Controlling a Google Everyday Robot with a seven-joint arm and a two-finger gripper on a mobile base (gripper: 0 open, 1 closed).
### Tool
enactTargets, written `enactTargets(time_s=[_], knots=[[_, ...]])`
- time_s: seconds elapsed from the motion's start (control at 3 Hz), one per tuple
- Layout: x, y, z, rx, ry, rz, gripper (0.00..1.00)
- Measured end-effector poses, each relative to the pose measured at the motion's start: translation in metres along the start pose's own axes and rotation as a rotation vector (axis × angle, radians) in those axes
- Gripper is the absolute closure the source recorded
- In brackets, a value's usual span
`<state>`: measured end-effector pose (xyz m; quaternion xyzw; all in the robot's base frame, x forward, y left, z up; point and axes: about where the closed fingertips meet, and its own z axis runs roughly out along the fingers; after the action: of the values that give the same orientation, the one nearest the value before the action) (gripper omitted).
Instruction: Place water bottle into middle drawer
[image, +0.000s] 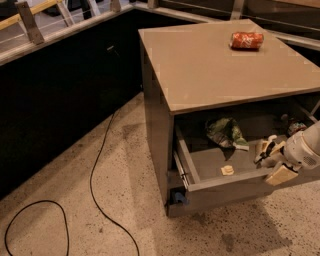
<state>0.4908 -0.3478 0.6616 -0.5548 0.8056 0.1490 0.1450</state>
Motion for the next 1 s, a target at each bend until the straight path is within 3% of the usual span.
enactTargets(time_s=[1.0], knots=[[0.019,0.02,-0.004,0.011,-0.006,0.005,0.81]])
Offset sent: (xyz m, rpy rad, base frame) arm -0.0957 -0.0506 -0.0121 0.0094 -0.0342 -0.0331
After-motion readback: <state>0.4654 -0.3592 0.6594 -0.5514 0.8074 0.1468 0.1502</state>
